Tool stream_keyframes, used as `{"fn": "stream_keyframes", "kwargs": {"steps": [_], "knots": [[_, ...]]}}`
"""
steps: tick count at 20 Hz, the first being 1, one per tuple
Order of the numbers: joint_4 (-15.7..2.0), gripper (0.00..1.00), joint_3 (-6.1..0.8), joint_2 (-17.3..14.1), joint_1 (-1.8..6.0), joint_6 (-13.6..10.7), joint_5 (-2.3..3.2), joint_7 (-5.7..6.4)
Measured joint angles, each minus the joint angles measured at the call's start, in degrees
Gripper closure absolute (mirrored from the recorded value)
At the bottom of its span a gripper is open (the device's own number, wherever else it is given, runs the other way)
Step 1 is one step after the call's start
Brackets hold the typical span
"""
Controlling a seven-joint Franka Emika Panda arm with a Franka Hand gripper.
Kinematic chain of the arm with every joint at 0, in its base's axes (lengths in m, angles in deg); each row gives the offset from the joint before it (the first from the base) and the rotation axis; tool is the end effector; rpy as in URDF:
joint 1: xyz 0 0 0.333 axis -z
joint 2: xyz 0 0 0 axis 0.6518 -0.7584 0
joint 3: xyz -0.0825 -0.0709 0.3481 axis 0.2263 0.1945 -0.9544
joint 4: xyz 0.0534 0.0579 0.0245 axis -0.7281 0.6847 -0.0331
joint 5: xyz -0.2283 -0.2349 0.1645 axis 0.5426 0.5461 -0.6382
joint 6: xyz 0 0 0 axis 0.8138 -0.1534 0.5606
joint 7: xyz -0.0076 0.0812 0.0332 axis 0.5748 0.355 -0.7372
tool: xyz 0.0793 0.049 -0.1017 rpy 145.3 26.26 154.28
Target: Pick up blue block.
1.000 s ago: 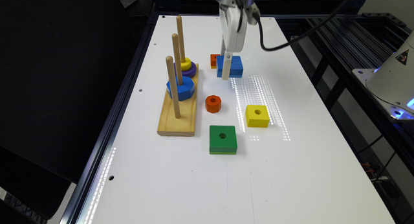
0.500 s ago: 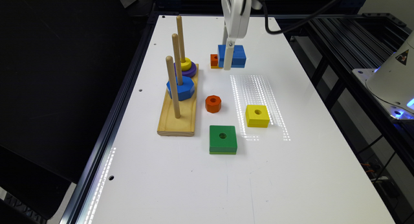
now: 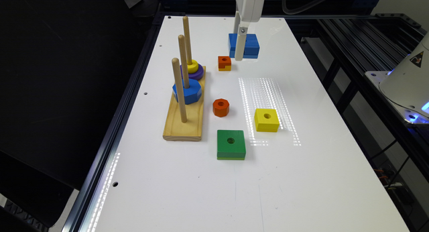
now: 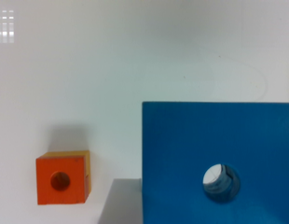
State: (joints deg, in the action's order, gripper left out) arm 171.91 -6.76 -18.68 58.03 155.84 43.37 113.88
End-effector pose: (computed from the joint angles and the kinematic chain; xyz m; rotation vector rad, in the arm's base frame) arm 0.4772 -0.0352 0.3417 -2.8835 1.1644 -0.0762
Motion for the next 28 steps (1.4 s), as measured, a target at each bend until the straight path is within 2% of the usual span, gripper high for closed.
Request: {"fn": "stream_keyframes", "kwargs": {"steps": [2, 3, 5, 28], "knots": [[-0.55, 1.0, -0.04, 1.8, -0.03, -2.3, -0.47, -0.18], [-0.56, 1.0, -0.07, 2.9, -0.04, -3.4, -0.98, -0.48], [-0.51, 1.0, -0.08, 4.0, -0.03, -4.5, -1.42, -0.75], [-0.5, 1.0, -0.08, 3.8, -0.02, -4.5, -1.53, -0.76]]}}
